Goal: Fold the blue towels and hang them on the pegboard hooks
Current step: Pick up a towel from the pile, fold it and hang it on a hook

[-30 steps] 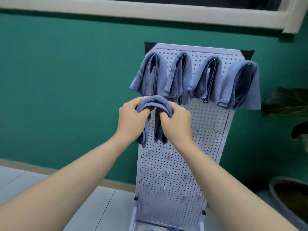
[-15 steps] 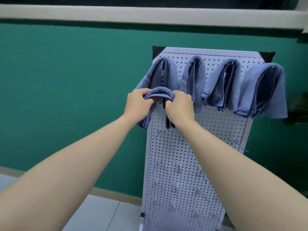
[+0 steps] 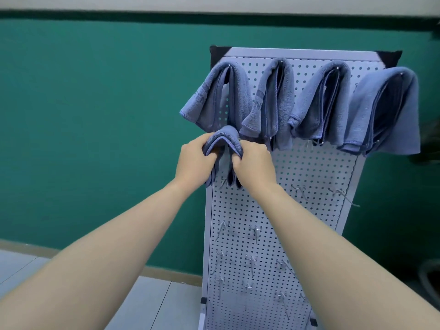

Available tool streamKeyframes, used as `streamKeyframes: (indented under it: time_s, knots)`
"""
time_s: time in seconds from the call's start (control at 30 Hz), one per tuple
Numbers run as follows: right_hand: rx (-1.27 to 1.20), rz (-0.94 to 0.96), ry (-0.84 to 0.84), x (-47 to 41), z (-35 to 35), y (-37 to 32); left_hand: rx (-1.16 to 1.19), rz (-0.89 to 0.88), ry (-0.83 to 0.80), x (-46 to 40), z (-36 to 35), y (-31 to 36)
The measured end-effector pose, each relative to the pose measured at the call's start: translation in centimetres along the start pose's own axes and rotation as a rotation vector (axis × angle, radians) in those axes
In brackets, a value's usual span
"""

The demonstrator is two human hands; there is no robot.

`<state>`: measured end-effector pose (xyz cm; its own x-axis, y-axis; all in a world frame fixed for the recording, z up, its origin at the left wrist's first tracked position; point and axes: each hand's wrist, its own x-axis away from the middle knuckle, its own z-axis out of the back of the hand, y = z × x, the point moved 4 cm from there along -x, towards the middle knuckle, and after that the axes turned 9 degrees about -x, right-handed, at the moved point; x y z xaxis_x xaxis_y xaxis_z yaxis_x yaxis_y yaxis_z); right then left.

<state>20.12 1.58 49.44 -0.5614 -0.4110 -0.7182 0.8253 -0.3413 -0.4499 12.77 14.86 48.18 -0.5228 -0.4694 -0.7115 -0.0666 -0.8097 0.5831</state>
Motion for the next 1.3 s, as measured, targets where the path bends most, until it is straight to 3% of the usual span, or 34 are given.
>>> streamKeyframes:
  time_s: [0.53,0.9,1.13,1.3]
  knots:
    - [0.053,-0.164,-0.010,3.7,2.0,0.1,-0.053,0.163,-0.042,5.6,1.8,-0.7]
    - [-0.133,-0.202,-0.040,12.8,2.8,1.5,-0.055,0.232,0.007,12.6,3.2,-0.2]
    - [-0.311,-0.402,-0.116,24.6,-0.6,7.7,-0.071,0.410,-0.091,22.7,-1.6,-4.7]
    - [-0.312,-0.658,-0.295,35.0,-5.5,14.2,-0.125,0.575,-0.347,32.8,-7.3,-10.0]
